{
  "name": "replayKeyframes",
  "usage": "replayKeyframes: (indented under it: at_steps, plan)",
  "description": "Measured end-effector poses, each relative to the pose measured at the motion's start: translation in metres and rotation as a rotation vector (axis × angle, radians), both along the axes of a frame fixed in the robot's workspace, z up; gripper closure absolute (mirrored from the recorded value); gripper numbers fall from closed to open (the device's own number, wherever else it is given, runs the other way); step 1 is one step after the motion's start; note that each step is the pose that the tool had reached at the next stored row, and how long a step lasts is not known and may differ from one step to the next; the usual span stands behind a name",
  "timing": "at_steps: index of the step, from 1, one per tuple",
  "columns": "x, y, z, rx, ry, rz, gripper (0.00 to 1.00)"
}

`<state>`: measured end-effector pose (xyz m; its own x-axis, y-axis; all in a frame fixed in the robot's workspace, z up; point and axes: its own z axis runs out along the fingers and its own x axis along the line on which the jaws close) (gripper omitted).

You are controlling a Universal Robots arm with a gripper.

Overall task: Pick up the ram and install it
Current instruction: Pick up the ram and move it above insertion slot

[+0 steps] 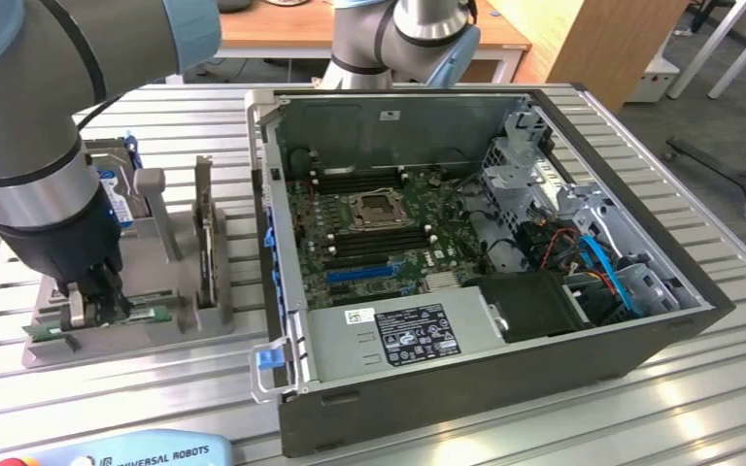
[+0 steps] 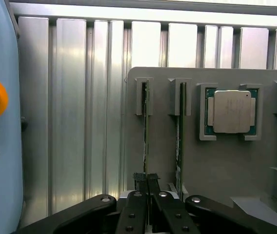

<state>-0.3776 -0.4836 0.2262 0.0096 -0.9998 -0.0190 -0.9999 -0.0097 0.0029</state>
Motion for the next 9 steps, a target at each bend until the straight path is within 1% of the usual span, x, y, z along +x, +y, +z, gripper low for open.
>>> replayKeyframes:
  at_steps: [6,9]
  plan:
    - [0.0,0.0,0.0126,0.0,0.0,0.0,0.88]
    - [0.0,0.0,0.0204,0.0,0.0001,0.0,0.88]
